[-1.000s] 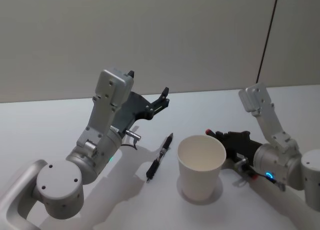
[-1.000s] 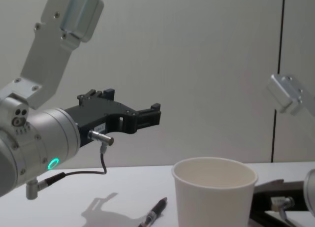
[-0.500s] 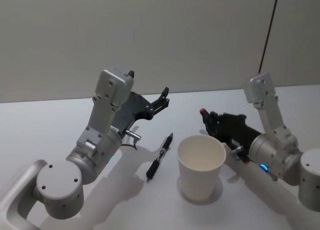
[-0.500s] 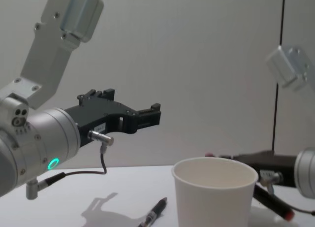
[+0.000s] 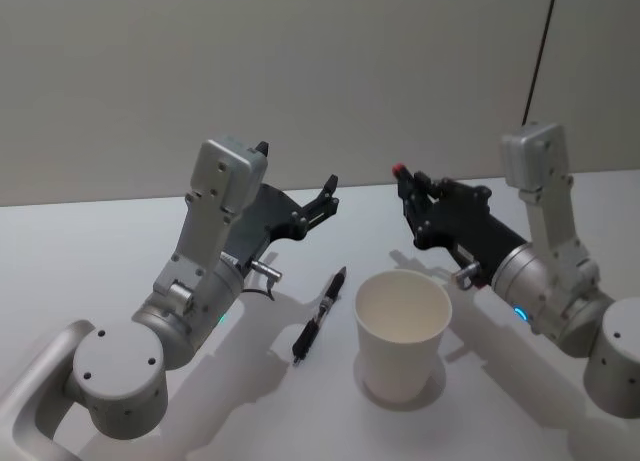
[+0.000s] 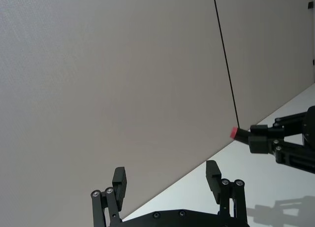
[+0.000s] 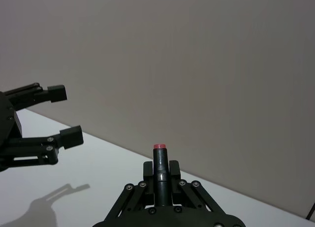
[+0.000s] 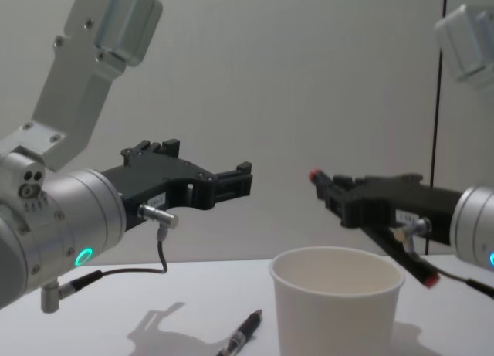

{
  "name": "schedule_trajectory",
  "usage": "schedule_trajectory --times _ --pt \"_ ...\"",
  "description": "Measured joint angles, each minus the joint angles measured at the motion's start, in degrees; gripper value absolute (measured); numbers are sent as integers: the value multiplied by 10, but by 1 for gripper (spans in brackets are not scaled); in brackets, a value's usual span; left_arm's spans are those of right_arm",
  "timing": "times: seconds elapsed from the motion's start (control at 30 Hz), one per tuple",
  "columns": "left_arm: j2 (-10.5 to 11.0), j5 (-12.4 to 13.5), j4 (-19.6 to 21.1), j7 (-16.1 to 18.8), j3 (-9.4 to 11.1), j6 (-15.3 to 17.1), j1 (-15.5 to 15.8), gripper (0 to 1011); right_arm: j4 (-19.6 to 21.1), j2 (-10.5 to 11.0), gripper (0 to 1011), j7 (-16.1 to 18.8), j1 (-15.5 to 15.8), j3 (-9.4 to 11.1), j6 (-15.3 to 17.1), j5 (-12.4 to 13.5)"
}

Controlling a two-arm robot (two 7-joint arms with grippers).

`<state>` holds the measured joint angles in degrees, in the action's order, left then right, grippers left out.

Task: Place the pen into the pen holder.

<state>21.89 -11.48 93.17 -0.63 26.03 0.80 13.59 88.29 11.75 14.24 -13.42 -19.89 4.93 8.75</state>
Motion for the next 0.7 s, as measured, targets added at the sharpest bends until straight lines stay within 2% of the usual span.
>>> schedule_trajectory --times 0.13,0.47,0.7 --pt "0 0 0 0 0 0 0 1004 1 -1 175 -3 0 -1 -26 -6" --pt "0 0 0 0 0 0 0 1004 17 -1 175 0 -1 -3 -38 -26" --pt "0 0 0 0 0 0 0 1004 35 -5 175 11 -4 -7 -63 -38"
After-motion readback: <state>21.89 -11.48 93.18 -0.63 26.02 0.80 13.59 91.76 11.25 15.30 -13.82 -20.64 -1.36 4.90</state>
